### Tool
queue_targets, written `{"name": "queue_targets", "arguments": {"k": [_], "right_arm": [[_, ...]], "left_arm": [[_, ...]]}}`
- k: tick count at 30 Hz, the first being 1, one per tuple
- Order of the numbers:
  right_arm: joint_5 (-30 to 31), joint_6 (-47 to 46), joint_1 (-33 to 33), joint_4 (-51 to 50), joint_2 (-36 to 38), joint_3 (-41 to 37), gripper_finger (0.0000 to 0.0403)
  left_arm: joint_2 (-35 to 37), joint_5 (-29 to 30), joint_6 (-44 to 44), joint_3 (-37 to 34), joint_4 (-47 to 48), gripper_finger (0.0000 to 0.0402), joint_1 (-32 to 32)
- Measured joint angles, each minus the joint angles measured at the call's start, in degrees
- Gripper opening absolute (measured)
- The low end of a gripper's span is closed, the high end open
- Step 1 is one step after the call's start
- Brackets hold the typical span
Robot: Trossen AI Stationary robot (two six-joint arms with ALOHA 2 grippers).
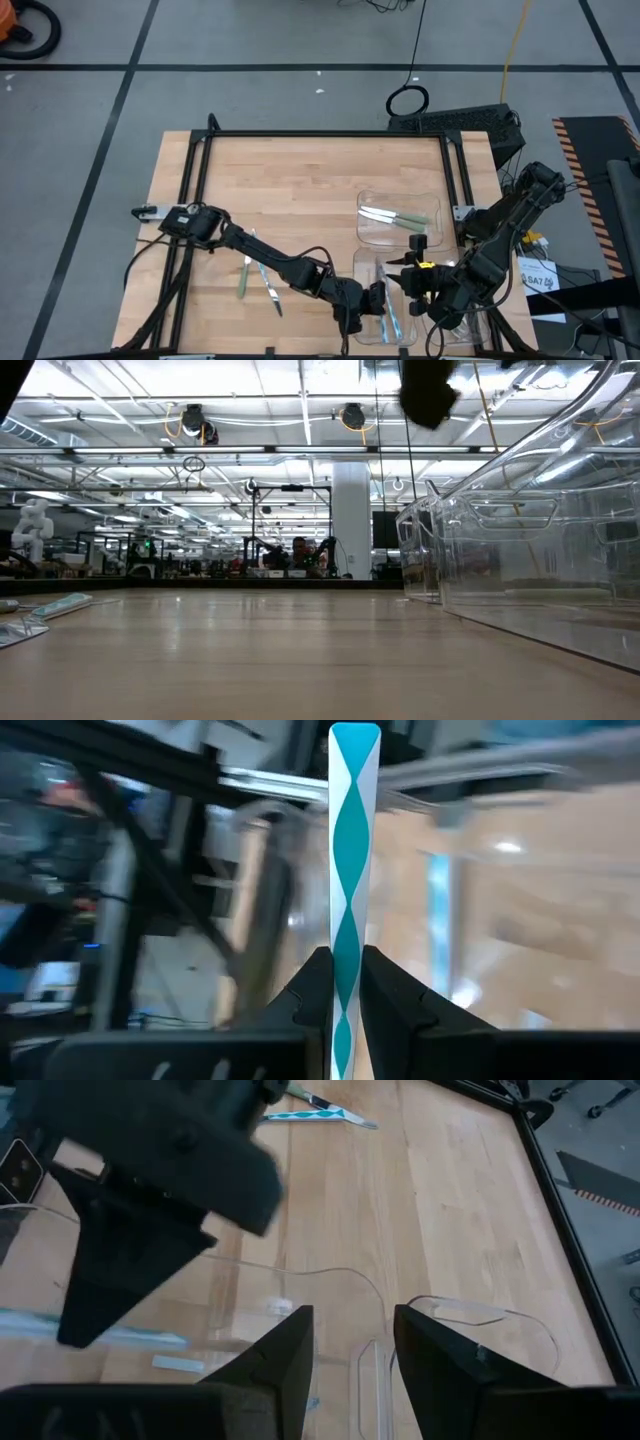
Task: Sort silverware by color (type)
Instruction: Put the blue knife into the bottom left transparent bin
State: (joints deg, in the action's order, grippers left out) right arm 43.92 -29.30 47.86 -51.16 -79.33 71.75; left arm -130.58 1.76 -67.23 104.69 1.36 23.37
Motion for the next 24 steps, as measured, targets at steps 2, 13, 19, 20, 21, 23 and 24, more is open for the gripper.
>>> {"name": "queue_targets", "arguments": {"k": [2, 13, 19, 20, 21, 23, 24], "right_arm": [[0.0, 0.0, 0.0, 0.0, 0.0, 0.0, 0.0136], [0.0, 0.0, 0.0, -0.2, 0.0, 0.0, 0.0136], [0.0, 0.0, 0.0, -0.1, 0.0, 0.0, 0.0136], [0.0, 0.0, 0.0, -0.1, 0.0, 0.0, 0.0136], [0.0, 0.0, 0.0, -0.1, 0.0, 0.0, 0.0136], [0.0, 0.0, 0.0, -0.1, 0.0, 0.0, 0.0136], [0.0, 0.0, 0.0, -0.1, 0.0, 0.0, 0.0136]], "left_arm": [[-0.3, 0.3, 0.5, 0.1, -1.6, 0.0037, 0.0], [-0.5, 0.8, 10.8, 0.1, -6.0, 0.0037, -0.5], [-0.4, 0.8, 15.5, 0.1, -5.3, 0.0037, -1.5], [-0.4, 0.8, 16.3, 0.1, -5.3, 0.0037, -1.8], [-0.4, 0.8, 16.9, 0.1, -4.9, 0.0037, -2.0], [-0.4, 0.6, 18.0, 0.1, -3.8, 0.0037, -2.4], [-0.4, -0.2, 18.4, 0.1, -3.2, 0.0037, -2.5]]}}
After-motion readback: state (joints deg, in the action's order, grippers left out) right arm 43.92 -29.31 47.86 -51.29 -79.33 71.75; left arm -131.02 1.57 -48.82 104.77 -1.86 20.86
